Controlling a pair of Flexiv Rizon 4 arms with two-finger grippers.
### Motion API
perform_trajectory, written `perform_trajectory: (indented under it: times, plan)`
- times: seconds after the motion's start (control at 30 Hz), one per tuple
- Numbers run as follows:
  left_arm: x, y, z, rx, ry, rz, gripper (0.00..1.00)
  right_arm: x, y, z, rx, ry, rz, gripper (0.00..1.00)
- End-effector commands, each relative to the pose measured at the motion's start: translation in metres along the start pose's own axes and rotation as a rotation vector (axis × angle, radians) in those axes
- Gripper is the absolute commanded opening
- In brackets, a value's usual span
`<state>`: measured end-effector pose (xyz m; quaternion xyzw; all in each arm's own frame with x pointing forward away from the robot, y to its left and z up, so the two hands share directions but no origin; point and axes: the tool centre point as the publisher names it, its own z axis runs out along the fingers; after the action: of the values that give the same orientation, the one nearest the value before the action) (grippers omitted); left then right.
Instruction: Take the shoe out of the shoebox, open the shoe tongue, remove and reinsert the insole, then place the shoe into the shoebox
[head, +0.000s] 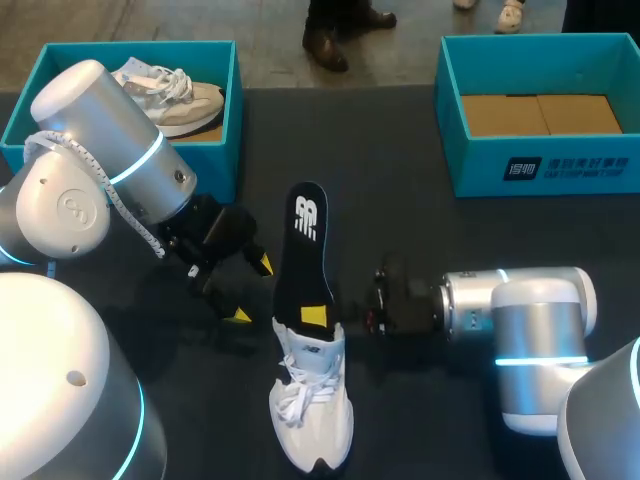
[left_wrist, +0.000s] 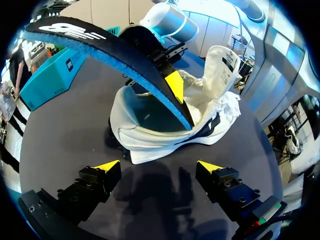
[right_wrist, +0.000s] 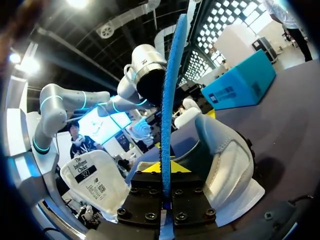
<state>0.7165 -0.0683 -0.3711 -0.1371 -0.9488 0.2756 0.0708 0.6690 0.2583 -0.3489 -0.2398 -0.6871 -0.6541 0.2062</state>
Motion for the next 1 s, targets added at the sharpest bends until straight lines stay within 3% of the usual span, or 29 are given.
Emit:
perform_trajectory:
  times: [0.03, 0.2, 0.4, 0.8, 1.0]
  plan:
    - [0.0, 0.0, 0.0, -0.002, -0.001, 0.0, 1.0, 0.002, 0.0, 0.004, 0.007, -0.006, -0.001, 0.0]
    - [0.0, 0.0, 0.0, -0.002, -0.001, 0.0, 1.0, 0.002, 0.004, 0.006, 0.01, -0.007, -0.008, 0.0]
    - [0.0, 0.0, 0.0, -0.002, -0.001, 0.0, 1.0, 0.001, 0.006, 0.006, 0.014, -0.007, -0.012, 0.11]
    - [0.0, 0.0, 0.0, -0.002, -0.001, 0.0, 1.0, 0.003, 0.01, 0.005, 0.018, -0.012, -0.017, 0.11]
    - [0.0, 0.0, 0.0, -0.002, -0.001, 0.0, 1.0, 0.003, 0.014, 0.005, 0.023, -0.015, -0.026, 0.22]
